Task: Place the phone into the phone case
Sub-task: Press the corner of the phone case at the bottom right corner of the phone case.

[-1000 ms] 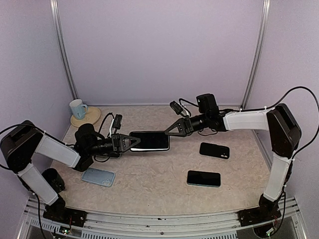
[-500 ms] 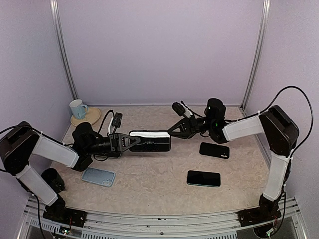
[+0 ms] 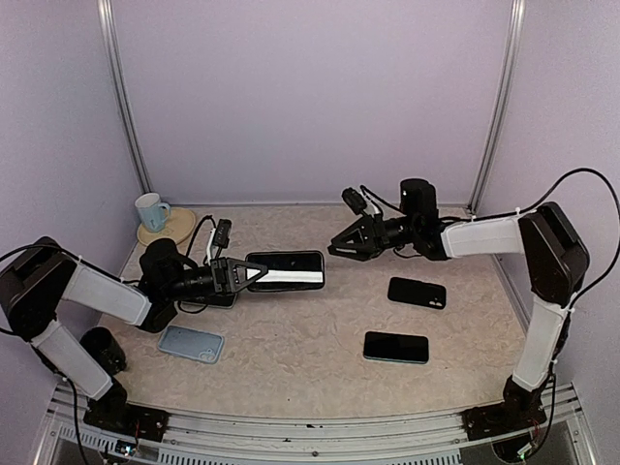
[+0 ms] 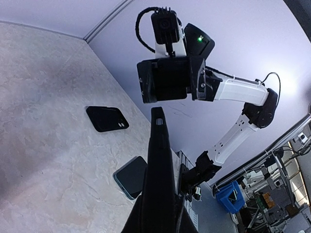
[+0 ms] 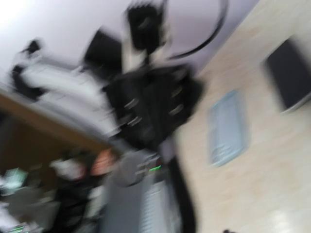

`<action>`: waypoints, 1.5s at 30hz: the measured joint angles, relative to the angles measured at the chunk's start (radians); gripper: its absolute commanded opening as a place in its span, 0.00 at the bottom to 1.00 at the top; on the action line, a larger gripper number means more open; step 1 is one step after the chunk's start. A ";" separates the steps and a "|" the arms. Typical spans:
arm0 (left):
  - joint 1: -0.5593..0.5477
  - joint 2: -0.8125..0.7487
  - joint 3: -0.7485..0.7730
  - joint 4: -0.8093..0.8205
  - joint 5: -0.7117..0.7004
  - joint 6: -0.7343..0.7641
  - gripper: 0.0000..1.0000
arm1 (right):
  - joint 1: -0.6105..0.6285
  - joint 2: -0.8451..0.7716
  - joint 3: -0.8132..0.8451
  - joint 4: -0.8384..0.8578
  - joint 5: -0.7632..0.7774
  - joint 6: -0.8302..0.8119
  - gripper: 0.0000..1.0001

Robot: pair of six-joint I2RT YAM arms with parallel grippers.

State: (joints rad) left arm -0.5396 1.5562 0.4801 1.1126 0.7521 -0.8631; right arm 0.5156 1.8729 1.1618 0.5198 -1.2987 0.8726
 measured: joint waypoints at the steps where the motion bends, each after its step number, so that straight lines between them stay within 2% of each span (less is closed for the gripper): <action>1: 0.000 0.000 0.000 -0.001 0.000 0.000 0.00 | 0.002 -0.005 0.040 -0.113 0.042 -0.091 0.61; 4: 0.000 0.000 0.000 -0.004 0.000 0.001 0.00 | 0.006 -0.029 0.106 -0.331 0.143 -0.285 0.63; 7: 0.000 0.000 0.000 -0.006 0.001 0.002 0.00 | 0.007 -0.051 0.111 -0.457 0.207 -0.398 0.64; 16: 0.000 0.000 0.000 -0.006 0.001 0.003 0.00 | 0.033 -0.046 0.118 -0.600 0.277 -0.506 0.60; 20: -0.002 0.000 0.000 -0.007 0.001 0.003 0.00 | 0.063 -0.035 0.141 -0.631 0.291 -0.529 0.54; 22: -0.004 0.001 0.000 -0.007 0.000 0.004 0.00 | 0.074 -0.031 0.152 -0.640 0.295 -0.537 0.48; 25: -0.012 0.005 0.000 -0.008 -0.001 0.005 0.00 | 0.087 -0.022 0.171 -0.649 0.302 -0.543 0.32; 29: -0.023 0.013 0.002 -0.036 -0.012 0.016 0.00 | 0.092 -0.021 0.185 -0.661 0.317 -0.549 0.00; 39: -0.024 0.016 0.003 -0.150 -0.071 0.060 0.00 | 0.097 -0.021 0.249 -0.804 0.459 -0.638 0.00; 43: -0.024 0.016 0.004 -0.157 -0.072 0.060 0.00 | 0.097 -0.021 0.256 -0.840 0.489 -0.661 0.23; 45: -0.024 0.016 0.004 -0.157 -0.072 0.060 0.00 | 0.098 -0.021 0.258 -0.856 0.505 -0.675 0.29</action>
State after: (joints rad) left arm -0.5636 1.5726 0.4843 0.9558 0.6800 -0.8036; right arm 0.6132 1.8523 1.4200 -0.3363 -0.7940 0.1978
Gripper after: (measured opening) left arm 0.097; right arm 0.206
